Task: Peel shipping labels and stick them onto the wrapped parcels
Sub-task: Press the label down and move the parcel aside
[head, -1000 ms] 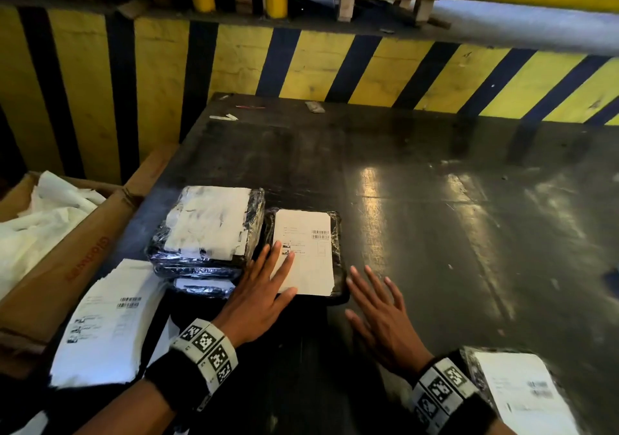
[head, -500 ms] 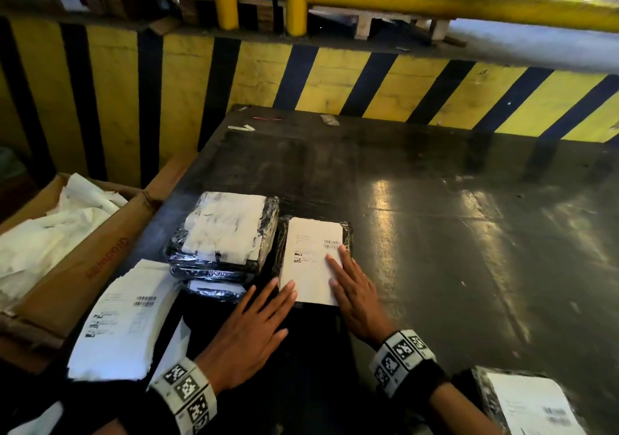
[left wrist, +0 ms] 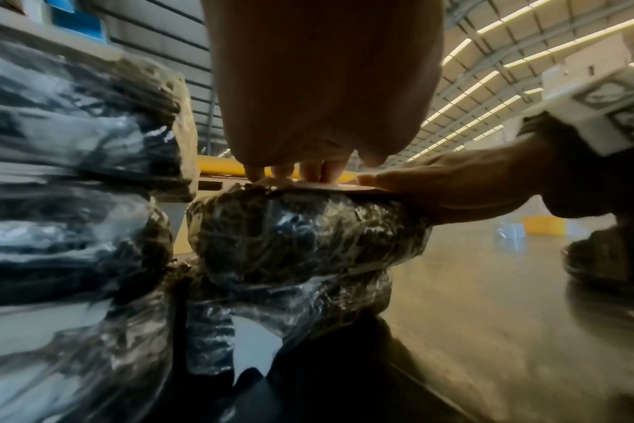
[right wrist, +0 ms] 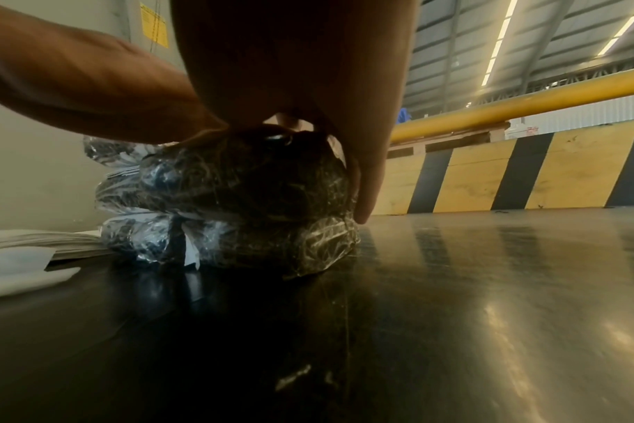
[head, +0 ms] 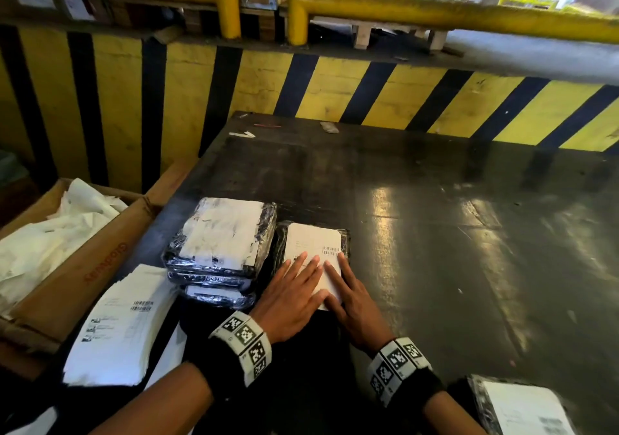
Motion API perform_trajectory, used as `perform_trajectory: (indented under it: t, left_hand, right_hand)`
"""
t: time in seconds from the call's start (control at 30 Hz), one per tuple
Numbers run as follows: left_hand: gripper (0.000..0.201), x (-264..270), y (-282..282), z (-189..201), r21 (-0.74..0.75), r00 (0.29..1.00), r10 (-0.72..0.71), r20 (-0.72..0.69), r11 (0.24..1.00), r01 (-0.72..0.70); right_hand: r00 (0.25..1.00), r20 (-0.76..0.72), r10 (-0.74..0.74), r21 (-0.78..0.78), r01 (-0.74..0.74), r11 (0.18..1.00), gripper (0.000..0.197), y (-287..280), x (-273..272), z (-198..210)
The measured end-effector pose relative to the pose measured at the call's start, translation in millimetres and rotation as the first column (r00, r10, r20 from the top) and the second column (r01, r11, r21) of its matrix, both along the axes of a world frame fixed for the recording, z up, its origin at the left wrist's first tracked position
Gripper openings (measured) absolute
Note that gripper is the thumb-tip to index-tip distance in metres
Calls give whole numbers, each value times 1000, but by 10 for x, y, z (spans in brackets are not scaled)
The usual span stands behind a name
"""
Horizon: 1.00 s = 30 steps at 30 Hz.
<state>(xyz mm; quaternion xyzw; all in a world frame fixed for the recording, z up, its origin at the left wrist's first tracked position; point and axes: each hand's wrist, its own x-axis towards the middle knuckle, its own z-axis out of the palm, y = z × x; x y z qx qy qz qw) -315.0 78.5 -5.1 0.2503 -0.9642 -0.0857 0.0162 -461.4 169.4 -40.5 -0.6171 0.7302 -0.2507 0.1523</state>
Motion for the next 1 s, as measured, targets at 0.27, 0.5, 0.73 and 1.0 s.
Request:
perform_trajectory:
  t: [0.27,0.5,0.73,1.0]
  left_hand:
    - [69,553,22,-173,-15,989,112,-96,993,-114]
    - [55,297,102,54,-72,985,57,-166,995,-70]
    - [58,-139,-170,174,-4,986,145,80,989,-145]
    - [55,392,91,-129,284,956,292,-33,920,-271]
  right_hand:
    - [999,31,-15,51,13,999,58,12,17,96]
    - [996,80,27,15,-29,999,72,10,-50,85]
    - [991,130,16,-23,-13,1000,86,18,-49,63]
    - [857,429,-286,64,287,956,92,60,45,-12]
